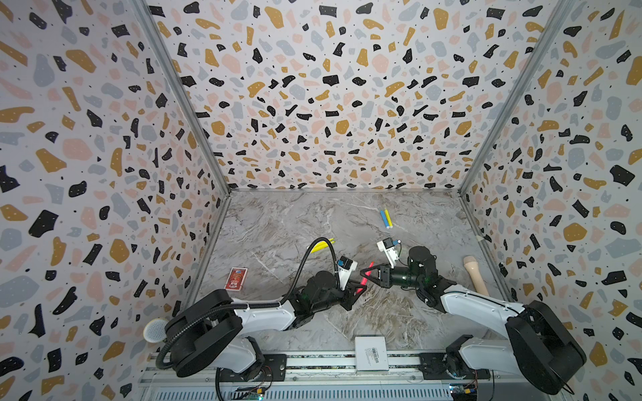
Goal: Insert the pens into the pen caps
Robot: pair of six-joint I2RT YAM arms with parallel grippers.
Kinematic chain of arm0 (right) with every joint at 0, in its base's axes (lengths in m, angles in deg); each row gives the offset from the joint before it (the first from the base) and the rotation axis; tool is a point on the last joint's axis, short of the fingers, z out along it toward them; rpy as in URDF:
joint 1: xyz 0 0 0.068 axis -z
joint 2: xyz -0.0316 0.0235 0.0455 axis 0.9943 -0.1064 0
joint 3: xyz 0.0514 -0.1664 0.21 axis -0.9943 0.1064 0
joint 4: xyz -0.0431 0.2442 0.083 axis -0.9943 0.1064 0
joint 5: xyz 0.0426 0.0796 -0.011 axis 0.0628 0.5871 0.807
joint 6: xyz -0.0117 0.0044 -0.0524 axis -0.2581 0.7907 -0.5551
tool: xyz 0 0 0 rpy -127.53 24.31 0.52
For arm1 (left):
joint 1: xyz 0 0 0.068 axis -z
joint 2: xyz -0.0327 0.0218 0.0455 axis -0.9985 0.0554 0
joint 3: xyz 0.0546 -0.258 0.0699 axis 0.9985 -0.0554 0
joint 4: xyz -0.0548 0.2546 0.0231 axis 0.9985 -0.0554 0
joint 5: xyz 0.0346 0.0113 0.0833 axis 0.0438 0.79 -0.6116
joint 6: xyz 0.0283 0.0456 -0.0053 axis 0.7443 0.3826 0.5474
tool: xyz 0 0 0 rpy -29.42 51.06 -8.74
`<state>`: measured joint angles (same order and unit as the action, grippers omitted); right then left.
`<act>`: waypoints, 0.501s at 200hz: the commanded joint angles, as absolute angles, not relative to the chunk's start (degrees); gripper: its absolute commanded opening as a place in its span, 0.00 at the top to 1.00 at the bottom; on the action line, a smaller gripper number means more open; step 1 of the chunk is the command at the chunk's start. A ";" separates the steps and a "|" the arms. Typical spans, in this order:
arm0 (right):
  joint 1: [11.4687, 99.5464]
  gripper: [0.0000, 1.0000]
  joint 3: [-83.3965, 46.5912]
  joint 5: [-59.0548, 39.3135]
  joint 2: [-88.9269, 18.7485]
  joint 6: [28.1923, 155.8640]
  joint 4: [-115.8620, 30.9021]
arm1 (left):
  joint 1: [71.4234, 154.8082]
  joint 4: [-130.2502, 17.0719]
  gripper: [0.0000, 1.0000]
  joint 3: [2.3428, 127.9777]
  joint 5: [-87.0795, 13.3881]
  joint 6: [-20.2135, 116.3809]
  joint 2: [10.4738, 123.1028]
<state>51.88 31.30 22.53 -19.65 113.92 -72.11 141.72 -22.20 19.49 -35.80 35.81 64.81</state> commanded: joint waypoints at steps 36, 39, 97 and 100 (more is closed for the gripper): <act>51.47 0.94 28.62 22.80 -17.10 112.83 -71.78 | 141.97 -21.21 1.00 21.01 -35.49 36.92 65.57; 51.47 0.94 28.62 22.84 -17.03 112.82 -71.77 | 141.95 -21.22 1.00 21.02 -35.49 36.92 65.54; 51.06 0.93 28.53 22.88 -15.53 112.10 -71.34 | 141.94 -21.91 0.90 20.80 -35.49 36.71 65.85; 50.95 0.93 28.44 22.80 -15.54 112.00 -71.29 | 141.93 -22.14 0.87 20.87 -35.43 36.69 65.86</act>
